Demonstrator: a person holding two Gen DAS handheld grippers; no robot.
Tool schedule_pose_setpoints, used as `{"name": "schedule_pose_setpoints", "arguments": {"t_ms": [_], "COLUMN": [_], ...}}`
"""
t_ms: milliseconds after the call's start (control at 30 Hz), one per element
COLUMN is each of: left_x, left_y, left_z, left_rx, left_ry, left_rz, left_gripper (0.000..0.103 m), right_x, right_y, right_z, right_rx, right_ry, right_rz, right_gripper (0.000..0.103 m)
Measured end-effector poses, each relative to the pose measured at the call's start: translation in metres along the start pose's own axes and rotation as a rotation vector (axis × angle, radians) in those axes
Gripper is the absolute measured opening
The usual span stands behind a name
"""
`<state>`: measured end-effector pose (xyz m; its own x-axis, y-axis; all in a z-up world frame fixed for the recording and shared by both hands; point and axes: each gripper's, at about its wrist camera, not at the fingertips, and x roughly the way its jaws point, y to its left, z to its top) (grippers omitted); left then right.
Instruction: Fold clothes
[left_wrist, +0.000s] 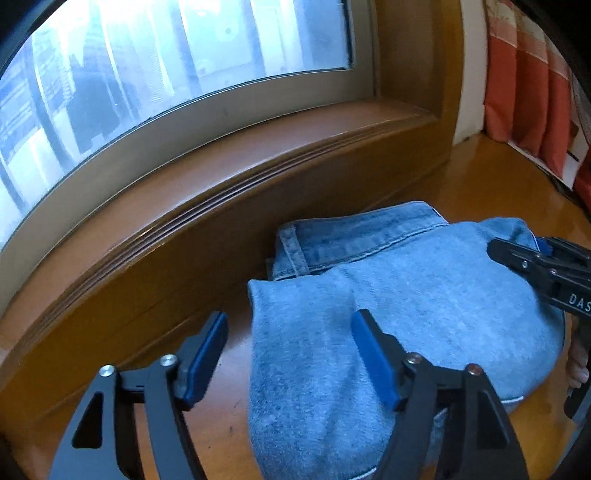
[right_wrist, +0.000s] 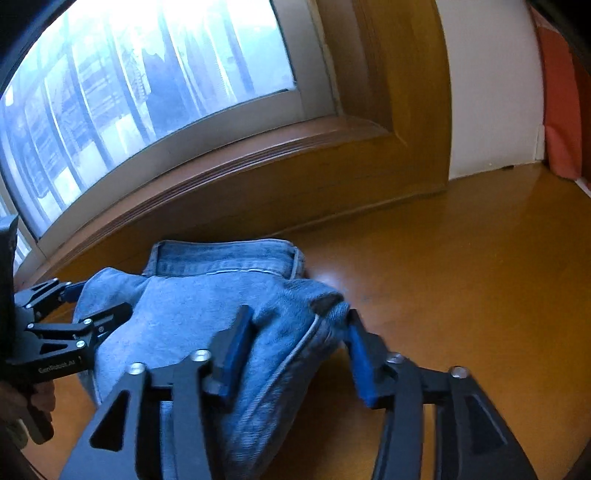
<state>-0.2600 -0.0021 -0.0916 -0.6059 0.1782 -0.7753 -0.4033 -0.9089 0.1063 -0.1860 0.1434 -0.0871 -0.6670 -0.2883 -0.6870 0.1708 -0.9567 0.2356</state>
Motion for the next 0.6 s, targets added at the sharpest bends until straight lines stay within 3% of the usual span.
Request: {"name": "schedule_pose_setpoints", "arguments": {"t_ms": [133, 233, 367, 500, 600], "left_x": [-0.02, -0.046, -0.043, -0.023, -0.013], "left_y": [0.009, 0.018, 0.024, 0.023, 0.021], "left_z": [0.002, 0.0, 0.0, -0.002, -0.003], "left_rx": [-0.06, -0.075, -0.06, -0.058, -0.049], "left_ry": [-0.023, -0.08, -0.068, -0.029, -0.022], "left_rz": [-0.025, 0.014, 0.04, 0.061, 0.083], "left_gripper": [0.071, 0.071, 0.071, 0.071, 0.078], "right_x": [-0.013, -0.046, -0.08, -0.08, -0.05], "right_y": [-0.012, -0.022, -0.023, 0.018, 0.045], "right_z": [0.007, 0.007, 0.008, 0.005, -0.005], "right_rx": [0.04, 0.069, 0.069, -0.092, -0.21], "right_ry": [0.008, -0.048, -0.112, -0.13, -0.055], "right_rz": [0.064, 0.101, 0.105, 0.132, 0.099], "right_gripper": [0.058, 0.059, 0.059, 0.059, 0.059]}}
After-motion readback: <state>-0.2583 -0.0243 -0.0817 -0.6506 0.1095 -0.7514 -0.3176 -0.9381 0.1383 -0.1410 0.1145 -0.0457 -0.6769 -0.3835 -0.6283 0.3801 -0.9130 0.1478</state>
